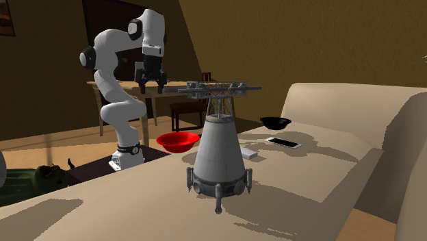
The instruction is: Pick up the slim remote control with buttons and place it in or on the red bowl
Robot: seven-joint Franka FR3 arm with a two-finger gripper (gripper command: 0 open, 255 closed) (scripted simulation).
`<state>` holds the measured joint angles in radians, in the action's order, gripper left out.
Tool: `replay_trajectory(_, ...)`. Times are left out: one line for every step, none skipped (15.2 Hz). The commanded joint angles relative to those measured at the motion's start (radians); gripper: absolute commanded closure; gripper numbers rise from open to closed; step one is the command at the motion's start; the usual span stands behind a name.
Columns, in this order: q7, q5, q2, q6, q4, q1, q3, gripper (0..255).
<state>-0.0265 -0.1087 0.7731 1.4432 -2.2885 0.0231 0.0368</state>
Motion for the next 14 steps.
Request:
replay_trajectory(0.000,0.000,0.000,0.000,0.000,0.000,0.000,0)
replay_trajectory(0.012,0.007,-0.025,0.030,-0.003,0.002,-0.006,0)
replay_trajectory(0.024,0.013,-0.051,0.059,-0.004,0.005,-0.011,0)
replay_trajectory(0.035,0.019,-0.078,0.088,-0.004,0.007,-0.017,0)
replay_trajectory(0.046,0.024,-0.106,0.117,-0.002,0.009,-0.023,0)
replay_trajectory(0.057,0.029,-0.135,0.145,0.000,0.012,-0.028,0)
replay_trajectory(0.068,0.034,-0.164,0.173,0.005,0.014,-0.034,0)
replay_trajectory(0.078,0.039,-0.194,0.200,0.010,0.016,-0.039,0)
replay_trajectory(0.088,0.043,-0.225,0.226,0.017,0.018,-0.044,0)
replay_trajectory(0.098,0.046,-0.257,0.251,0.026,0.020,-0.049,0)
replay_trajectory(0.108,0.049,-0.289,0.276,0.035,0.022,-0.054,0)
replay_trajectory(0.118,0.052,-0.321,0.300,0.047,0.024,-0.059,0)
replay_trajectory(0.128,0.054,-0.355,0.323,0.059,0.026,-0.064,0)
replay_trajectory(0.138,0.056,-0.388,0.346,0.073,0.027,-0.069,0)
